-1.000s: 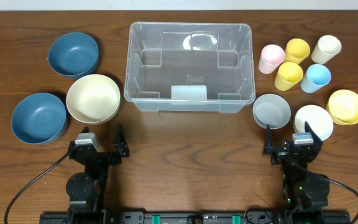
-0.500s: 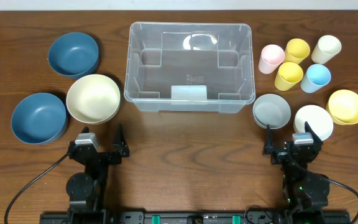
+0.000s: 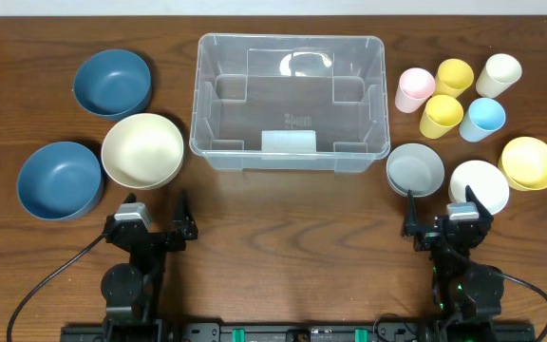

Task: Pack container

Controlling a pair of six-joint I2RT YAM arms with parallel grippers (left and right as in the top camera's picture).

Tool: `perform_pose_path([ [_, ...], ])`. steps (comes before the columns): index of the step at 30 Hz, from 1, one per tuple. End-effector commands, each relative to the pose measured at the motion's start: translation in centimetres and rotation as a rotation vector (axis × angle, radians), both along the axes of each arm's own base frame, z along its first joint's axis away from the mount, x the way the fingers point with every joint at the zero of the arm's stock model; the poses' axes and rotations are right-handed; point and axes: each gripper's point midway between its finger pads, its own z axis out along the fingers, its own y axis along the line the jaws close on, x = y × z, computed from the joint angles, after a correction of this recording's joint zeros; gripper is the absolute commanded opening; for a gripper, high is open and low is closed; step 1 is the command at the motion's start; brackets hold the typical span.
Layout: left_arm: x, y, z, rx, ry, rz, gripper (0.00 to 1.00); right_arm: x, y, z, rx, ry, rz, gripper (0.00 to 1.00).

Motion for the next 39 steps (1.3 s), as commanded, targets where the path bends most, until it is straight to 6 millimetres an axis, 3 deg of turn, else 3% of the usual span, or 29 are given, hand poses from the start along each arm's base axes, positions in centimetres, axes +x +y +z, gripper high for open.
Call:
perform_pose_path([
  [1,0.0,-0.2,-1.6,0.005,0.041,-0.008,0.98,0.0,-0.2,0.7,-0.027,-0.033,-0.010,0.99],
  [8,0.0,-0.2,-1.6,0.005,0.040,-0.008,0.98,0.0,0.3,3.2,0.057,-0.129,0.017,0.99],
  [10,0.0,-0.2,-1.6,0.005,0.040,-0.008,0.98,-0.1,-0.4,4.1,0.103,-0.168,-0.023,0.99],
  [16,0.0,-0.2,-1.6,0.005,0.041,-0.008,0.98,-1.1,-1.2,9.0,0.221,-0.293,-0.050,0.99],
  [20,0.0,-0.2,-1.6,0.005,0.040,-0.008,0.98,-2.1,-2.0,12.9,0.283,-0.209,-0.097,0.99],
  [23,0.0,-0.2,-1.6,0.005,0.040,-0.008,0.98,-1.6,-2.1,15.3,0.271,-0.083,-0.117,0.99],
  [28,0.0,-0.2,-1.6,0.005,0.040,-0.008,0.98,0.3,0.5,18.2,0.258,0.199,-0.010,0.99],
  [33,0.0,-0.2,-1.6,0.005,0.041,-0.008,0.98,1.9,3.7,17.9,0.288,0.440,0.130,0.99],
  [39,0.0,-0.2,-1.6,0.005,0.040,-0.008,0.98,3.0,5.1,12.4,0.327,0.695,0.164,0.99],
])
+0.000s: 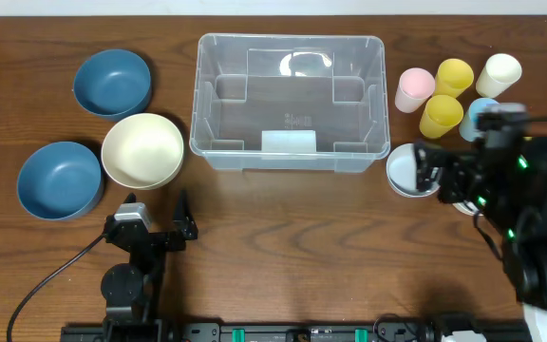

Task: Pack container
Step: 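Reach the right gripper to the grey bowl and grasp its rim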

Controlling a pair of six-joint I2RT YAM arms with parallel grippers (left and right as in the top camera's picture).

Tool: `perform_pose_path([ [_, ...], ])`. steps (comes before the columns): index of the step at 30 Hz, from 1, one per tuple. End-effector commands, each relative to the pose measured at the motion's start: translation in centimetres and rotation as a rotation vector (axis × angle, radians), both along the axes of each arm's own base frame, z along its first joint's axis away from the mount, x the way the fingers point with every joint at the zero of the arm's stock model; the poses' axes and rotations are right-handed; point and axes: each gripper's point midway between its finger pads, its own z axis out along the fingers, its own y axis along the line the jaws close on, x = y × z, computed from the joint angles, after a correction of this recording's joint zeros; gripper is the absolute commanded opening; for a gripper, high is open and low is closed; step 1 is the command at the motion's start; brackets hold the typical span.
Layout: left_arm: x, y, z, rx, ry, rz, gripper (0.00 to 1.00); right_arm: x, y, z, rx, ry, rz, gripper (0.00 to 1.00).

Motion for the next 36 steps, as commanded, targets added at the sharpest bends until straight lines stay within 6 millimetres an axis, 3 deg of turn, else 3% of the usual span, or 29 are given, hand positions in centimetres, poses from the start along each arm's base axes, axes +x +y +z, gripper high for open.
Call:
perform_pose_path([
  [1,0.0,-0.2,-1.6,0.005,0.041,-0.008,0.98,0.3,0.8,-2.3,0.051,0.121,0.019,0.99],
  [6,0.0,-0.2,-1.6,0.005,0.041,-0.008,0.98,0.7,-3.5,-9.0,0.064,0.428,-0.400,0.99],
  [10,0.0,-0.2,-1.6,0.005,0.041,-0.008,0.98,-0.3,-6.0,-12.7,0.059,0.582,-0.709,0.93],
  [15,0.0,-0.2,-1.6,0.005,0.041,-0.008,0.98,-0.8,-6.9,-16.9,0.077,0.704,-0.940,0.85],
  [18,0.0,-0.2,-1.6,0.005,0.040,-0.008,0.98,-1.1,-6.9,-19.2,0.083,0.749,-1.002,0.79],
  [23,0.0,-0.2,-1.6,0.005,0.041,-0.008,0.98,-0.7,-6.3,-22.9,0.114,0.768,-1.006,0.77],
  [36,0.0,-0.2,-1.6,0.005,0.041,-0.008,0.98,-0.1,-6.3,-28.4,0.189,0.659,-0.992,0.69],
])
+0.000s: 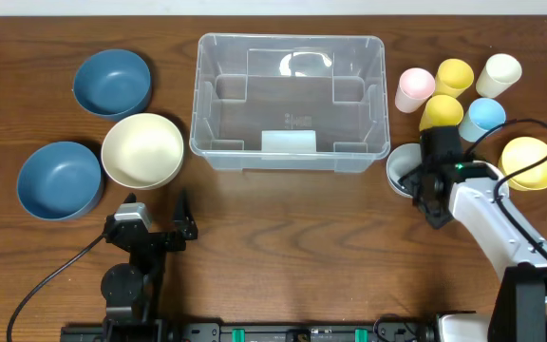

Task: Pack container
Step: 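Reach the right gripper to the grey bowl and grasp its rim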

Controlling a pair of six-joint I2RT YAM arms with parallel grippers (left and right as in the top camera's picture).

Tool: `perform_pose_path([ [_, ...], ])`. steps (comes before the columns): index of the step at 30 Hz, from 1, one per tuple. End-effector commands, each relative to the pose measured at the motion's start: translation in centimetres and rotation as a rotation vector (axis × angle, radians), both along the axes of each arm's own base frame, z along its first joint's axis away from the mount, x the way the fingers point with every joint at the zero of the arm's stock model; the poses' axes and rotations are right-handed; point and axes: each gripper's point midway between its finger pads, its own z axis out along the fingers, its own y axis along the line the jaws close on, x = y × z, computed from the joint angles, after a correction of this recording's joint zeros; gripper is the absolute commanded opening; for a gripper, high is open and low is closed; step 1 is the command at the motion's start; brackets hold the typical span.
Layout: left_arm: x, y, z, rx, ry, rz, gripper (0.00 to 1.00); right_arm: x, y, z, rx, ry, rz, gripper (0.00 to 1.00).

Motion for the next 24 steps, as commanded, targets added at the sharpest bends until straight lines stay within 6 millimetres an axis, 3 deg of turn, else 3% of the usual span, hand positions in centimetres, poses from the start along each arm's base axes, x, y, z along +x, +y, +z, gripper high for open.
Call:
perform_pose_path([
  [1,0.0,-0.2,-1.6,0.005,0.041,-0.008,0.98,-0.6,-0.4,-1.3,-0.007,-0.005,-0.026,0.65],
  [4,0.0,-0.2,-1.6,0.005,0.040,-0.008,0.98,-0.6,-0.4,-1.8,-0.009,-0.020,-0.024,0.49],
  [10,0.0,-0.2,-1.6,0.005,0.041,-0.008,0.98,-0.7,-0.6,-1.9,-0.025,-0.013,0.008,0.30],
  [18,0.0,-0.2,-1.6,0.005,0.041,-0.008,0.98,-2.8,-0.5,-2.3,-0.021,0.079,0.031,0.12],
  [21,0.0,-0.2,-1.6,0.005,0.040,-0.008,0.98,-3.6,0.1,-2.5,0.002,0.123,0.116,0.02],
  [24,0.0,-0.2,-1.6,0.005,0.041,-0.008,0.98,-3.7,0.9,-2.6,0.033,0.135,0.208,0.01],
])
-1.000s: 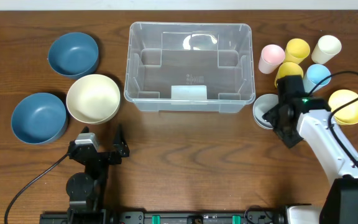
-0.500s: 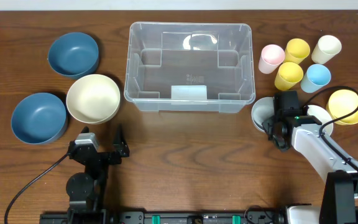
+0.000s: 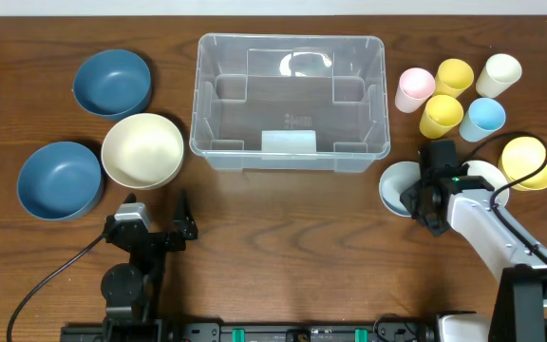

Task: Pack container
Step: 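Reach the right gripper to the grey bowl and grasp its rim, then lift the grey bowl and lower it into the clear bin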

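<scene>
The clear plastic container [image 3: 290, 100] stands empty at the back centre. My right gripper [image 3: 419, 198] is at the right rim of the grey bowl [image 3: 395, 187], shut on that rim; the bowl sits just right of the container's front corner. Behind the arm, the white bowl [image 3: 490, 174] is partly hidden, and a yellow bowl [image 3: 530, 161] lies beside it. To the left are a cream bowl [image 3: 141, 150] and two blue bowls [image 3: 112, 83] [image 3: 59, 180]. My left gripper [image 3: 180, 217] rests folded near the front edge; its jaws cannot be made out.
Several cups stand at the back right: pink [image 3: 413, 89], two yellow [image 3: 454, 75] [image 3: 441, 114], cream [image 3: 499, 73], light blue [image 3: 483, 118]. The right arm's cable loops over the yellow bowl.
The grey bowl has shifted a little left and toward the front, with my right gripper now on its right rim. The right gripper itself has come slightly nearer the front. The left arm is unchanged.
Both arms first rested folded at the front edge. Then the right arm was raised over the grey and white bowls. Then its gripper was down at the grey bowl. Now the bowl is displaced left and forward in its grip.
</scene>
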Controlling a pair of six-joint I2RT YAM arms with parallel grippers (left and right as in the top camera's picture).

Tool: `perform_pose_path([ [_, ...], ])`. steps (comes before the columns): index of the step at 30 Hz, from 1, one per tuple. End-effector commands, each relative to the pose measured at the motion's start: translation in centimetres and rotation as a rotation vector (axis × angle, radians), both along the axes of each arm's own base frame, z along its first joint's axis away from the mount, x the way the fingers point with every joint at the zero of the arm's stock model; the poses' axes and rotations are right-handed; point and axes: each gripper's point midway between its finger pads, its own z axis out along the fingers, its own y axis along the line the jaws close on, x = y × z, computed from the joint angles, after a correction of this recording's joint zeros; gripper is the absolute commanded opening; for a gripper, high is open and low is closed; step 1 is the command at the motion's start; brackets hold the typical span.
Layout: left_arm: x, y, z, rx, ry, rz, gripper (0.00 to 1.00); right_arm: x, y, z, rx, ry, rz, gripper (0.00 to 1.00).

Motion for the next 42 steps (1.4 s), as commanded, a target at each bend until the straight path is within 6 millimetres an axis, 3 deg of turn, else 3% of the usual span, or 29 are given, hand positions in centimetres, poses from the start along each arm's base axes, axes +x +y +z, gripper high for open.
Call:
perform_pose_path([
  [1,0.0,-0.2,-1.6,0.005,0.041,-0.008,0.98,-1.5,1.2,-1.0,0.050,0.074,0.149,0.01],
  [7,0.0,-0.2,-1.6,0.005,0.040,-0.008,0.98,-1.2,4.8,-0.1,0.213,0.042,0.375,0.01],
  [16,0.0,-0.2,-1.6,0.005,0.041,-0.008,0.98,-3.2,10.4,2.0,0.315,0.024,0.682,0.01],
  [27,0.0,-0.2,-1.6,0.005,0.041,-0.008,0.98,-4.3,18.8,8.5,0.286,-0.088,1.041,0.01],
  [32,0.0,-0.2,-1.6,0.005,0.041,-0.008,0.98,-0.4,19.8,15.3,0.175,-0.186,1.077,0.01],
  [37,0.0,-0.2,-1.6,0.005,0.041,-0.008,0.98,5.5,19.3,22.7,0.034,-0.259,1.072,0.01],
  [39,0.0,-0.2,-1.6,0.005,0.040,-0.008,0.98,8.0,19.2,24.7,-0.002,-0.285,1.059,0.01],
  [42,0.0,-0.2,-1.6,0.005,0.041,-0.008,0.98,11.5,19.1,25.8,-0.035,-0.300,1.030,0.01],
])
